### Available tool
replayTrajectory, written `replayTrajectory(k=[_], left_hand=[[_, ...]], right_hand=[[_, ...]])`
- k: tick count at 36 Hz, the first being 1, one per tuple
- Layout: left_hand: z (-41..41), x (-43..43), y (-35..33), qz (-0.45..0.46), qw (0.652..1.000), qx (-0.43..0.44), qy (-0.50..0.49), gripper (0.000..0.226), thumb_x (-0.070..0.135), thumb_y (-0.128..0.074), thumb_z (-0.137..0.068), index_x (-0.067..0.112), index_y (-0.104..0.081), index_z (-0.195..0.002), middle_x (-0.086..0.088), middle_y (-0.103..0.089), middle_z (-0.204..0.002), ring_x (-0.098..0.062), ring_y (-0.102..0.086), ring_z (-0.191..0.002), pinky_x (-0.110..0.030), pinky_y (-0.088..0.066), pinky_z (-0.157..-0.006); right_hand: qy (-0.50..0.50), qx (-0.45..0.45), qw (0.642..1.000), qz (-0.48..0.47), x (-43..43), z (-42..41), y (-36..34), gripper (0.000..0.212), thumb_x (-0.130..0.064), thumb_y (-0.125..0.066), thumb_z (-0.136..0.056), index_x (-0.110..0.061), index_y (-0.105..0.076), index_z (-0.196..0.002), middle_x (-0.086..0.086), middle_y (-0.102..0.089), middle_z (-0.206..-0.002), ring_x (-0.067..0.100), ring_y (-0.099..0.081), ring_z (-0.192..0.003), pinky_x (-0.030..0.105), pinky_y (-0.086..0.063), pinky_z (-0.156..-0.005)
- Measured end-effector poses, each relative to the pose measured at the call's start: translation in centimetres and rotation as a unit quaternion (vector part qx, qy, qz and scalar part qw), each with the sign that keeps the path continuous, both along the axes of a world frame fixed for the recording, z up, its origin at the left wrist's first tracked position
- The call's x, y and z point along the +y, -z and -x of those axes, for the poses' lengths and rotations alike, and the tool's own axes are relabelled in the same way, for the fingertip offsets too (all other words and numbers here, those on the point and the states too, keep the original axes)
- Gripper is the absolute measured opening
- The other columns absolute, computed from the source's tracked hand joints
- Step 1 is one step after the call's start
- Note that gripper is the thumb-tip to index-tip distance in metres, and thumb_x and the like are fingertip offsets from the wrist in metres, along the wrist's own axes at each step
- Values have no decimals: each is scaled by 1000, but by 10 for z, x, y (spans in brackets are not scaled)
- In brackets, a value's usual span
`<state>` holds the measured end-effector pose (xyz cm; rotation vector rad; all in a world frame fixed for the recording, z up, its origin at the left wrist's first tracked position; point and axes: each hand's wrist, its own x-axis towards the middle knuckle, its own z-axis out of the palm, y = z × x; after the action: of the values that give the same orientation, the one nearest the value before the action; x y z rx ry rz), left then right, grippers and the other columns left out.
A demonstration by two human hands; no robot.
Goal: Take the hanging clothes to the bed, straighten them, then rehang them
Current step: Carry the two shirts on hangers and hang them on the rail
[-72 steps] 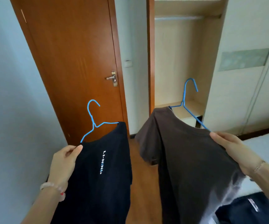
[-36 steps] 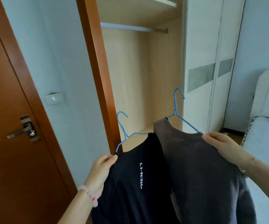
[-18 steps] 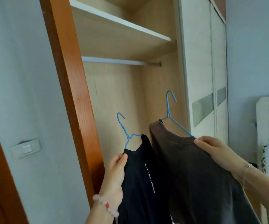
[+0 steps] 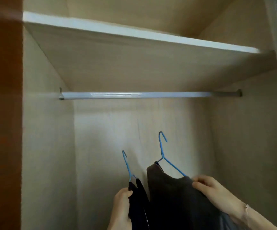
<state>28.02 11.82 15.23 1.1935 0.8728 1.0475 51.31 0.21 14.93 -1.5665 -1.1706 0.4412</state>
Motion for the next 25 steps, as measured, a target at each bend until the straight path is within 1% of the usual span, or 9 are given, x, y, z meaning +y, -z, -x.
replayTrajectory(k=[6, 9, 12, 14, 16, 18, 20, 22, 25], left_hand=[[10, 12, -54, -105, 989, -49, -94, 28, -14, -39, -87, -3, -57, -68, -12, -61, -49, -25, -51, -64, -30, -36, -58], [21, -1, -78, -162, 975, -65, -136, 30, -14, -42, -86, -1, -58, -65, -12, -60, -50, -25, -52, -62, -31, -36, -56], [28, -16, -97, -200, 964, -71, -162, 26, -12, -44, -85, 0, -59, -68, -14, -60, -55, -26, -55, -56, -27, -43, -51], [30, -25, -110, -226, 956, -62, -175, 23, -8, -44, -86, 2, -60, -71, -10, -61, -54, -23, -57, -51, -24, -46, -47], [30, -28, -126, -241, 952, -57, -180, 23, -5, -44, -87, 4, -59, -73, -10, -61, -58, -23, -57, -55, -27, -45, -50], [31, -24, -147, -242, 952, -49, -183, 22, -4, -43, -87, 6, -58, -74, -12, -59, -63, -23, -56, -57, -26, -45, -50], [32, -11, -169, -233, 952, -41, -196, 24, -3, -41, -87, 8, -54, -71, -12, -56, -64, -22, -54, -56, -23, -45, -45], [34, 2, -188, -221, 953, -33, -206, 23, -2, -40, -87, 9, -52, -71, -11, -54, -65, -22, -53, -57, -25, -46, -49], [38, 18, -212, -226, 947, -13, -226, 19, 0, -40, -87, 3, -58, -91, -13, -56, -72, -25, -54, -63, -30, -48, -61]], right_hand=[[-100, 10, 995, 7, 77, -19, -32, 38, 10, -58, -103, -13, -70, -75, -12, -68, -52, -12, -59, -47, 4, -47, -53], [-145, 27, 989, -3, 104, -10, -50, 33, 2, -64, -102, -11, -69, -72, -4, -68, -65, -4, -61, -50, 8, -46, -53], [-181, 60, 982, -2, 115, 5, -76, 13, -19, -68, -78, -10, -71, -68, 7, -68, -72, 8, -61, -54, 17, -48, -52], [-204, 93, 974, 8, 126, 5, -90, 28, -10, -68, -90, -7, -75, -63, 11, -71, -68, 13, -65, -52, 18, -52, -54], [-216, 127, 968, 15, 139, 5, -107, 35, -4, -59, -103, 4, -80, -76, 24, -76, -85, 26, -71, -69, 32, -60, -76], [-213, 143, 966, 16, 147, 8, -128, 30, -7, -60, -106, 18, -77, -109, 35, -74, -118, 38, -69, -96, 49, -57, -106], [-218, 137, 966, 7, 155, 13, -148, 34, -9, -63, -106, 21, -70, -121, 33, -70, -131, 39, -64, -107, 47, -51, -116], [-226, 115, 967, -6, 154, 20, -166, 30, -9, -65, -105, 17, -70, -120, 29, -69, -123, 37, -63, -104, 43, -52, -108], [-212, 89, 973, -33, 152, 27, -190, 22, -6, -63, -106, 14, -71, -106, 22, -71, -99, 33, -66, -84, 42, -56, -91]])
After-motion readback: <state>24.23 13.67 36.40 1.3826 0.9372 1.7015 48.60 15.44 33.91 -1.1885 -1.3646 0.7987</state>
